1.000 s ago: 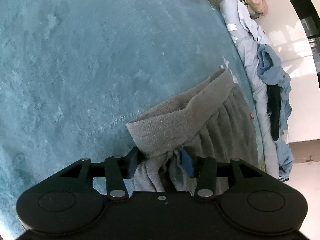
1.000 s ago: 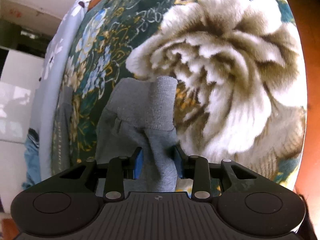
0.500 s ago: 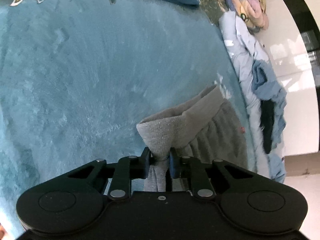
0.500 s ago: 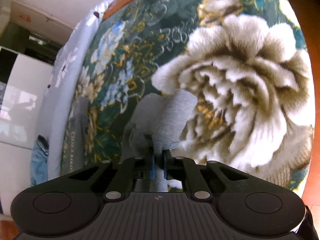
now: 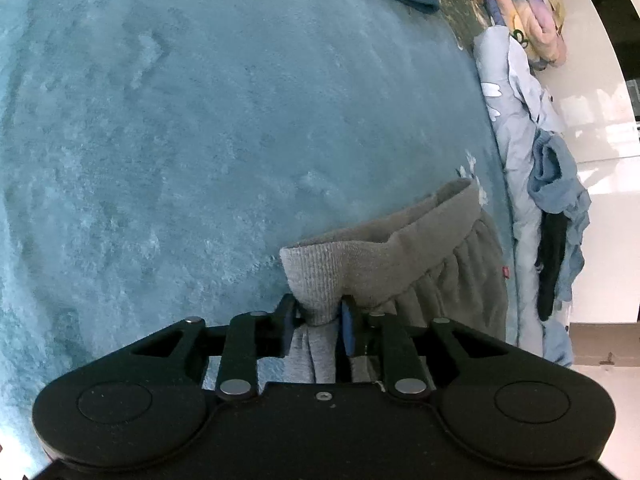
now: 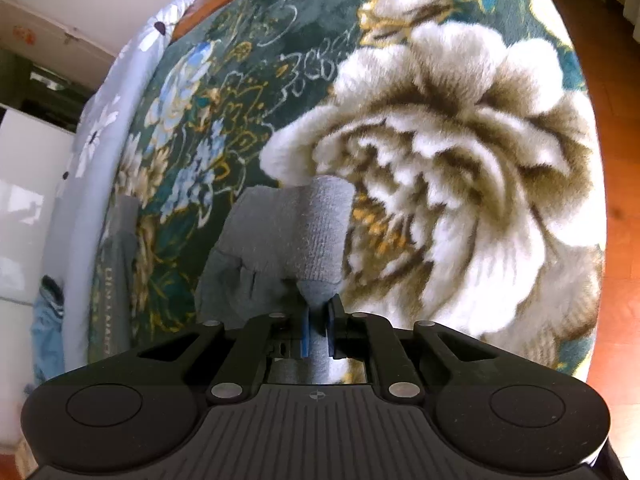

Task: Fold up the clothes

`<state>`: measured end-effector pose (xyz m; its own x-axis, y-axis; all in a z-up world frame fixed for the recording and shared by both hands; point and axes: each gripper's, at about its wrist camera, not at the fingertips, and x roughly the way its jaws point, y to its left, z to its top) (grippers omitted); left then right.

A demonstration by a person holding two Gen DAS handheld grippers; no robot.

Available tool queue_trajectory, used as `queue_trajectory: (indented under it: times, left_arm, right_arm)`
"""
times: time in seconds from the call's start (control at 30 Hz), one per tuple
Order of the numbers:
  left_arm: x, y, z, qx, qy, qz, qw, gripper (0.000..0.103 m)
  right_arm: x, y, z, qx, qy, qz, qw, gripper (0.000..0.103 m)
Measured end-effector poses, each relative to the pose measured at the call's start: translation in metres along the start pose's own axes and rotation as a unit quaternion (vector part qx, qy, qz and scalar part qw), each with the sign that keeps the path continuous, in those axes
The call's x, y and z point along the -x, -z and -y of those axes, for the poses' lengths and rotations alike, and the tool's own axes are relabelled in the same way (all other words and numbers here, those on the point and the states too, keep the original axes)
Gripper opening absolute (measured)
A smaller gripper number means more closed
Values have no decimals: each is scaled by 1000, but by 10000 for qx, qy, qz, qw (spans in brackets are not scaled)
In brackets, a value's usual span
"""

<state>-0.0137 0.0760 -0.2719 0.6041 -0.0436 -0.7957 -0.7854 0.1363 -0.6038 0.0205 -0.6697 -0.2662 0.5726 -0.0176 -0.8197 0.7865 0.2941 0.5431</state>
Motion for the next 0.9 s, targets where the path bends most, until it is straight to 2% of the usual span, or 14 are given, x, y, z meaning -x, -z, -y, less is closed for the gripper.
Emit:
queue_trajectory:
  times: [0.13,0.23,0.33,0.4,0.43,0.53,0.57,0.73,0.9]
  left_arm:
    - [-2,0,-2,-53,99,-110,9999,31]
    - [-6,4,-4,-135,179,-202,9995,36]
    - [-11,7,-2,-312,236,-292,9988,37]
    - [-13,7,2,-372,266,-275,9986,36]
    - [-13,6,4,-380,263,-257,9986,31]
    - [-15,5,12,-382,-23,-284,9989,23]
    - [-14,5,16,-369,-124,-289,9988,18]
    - [-4,2,42,-352,-482,-338,9976,15]
    - [12,-7,82,-465,-231,-361,9980,15]
  right_arm:
    - [-3,3,1,-52,-153,-177,9997,26]
    - [-5,10,3,-26,-230,-297,9993,26]
    - [-7,16,6,-45,-357,-341,9988,26]
    - [-6,19,5,-52,-413,-302,9987,21]
    - [-6,19,4,-49,-417,-288,9987,11]
    - [-4,19,-3,6,-372,-267,9990,6]
    - [-2,18,-6,7,-394,-240,9989,6]
    - [10,18,-21,-219,-471,-63,9986,5]
    - [18,10,-54,-286,-842,-31,9960,5]
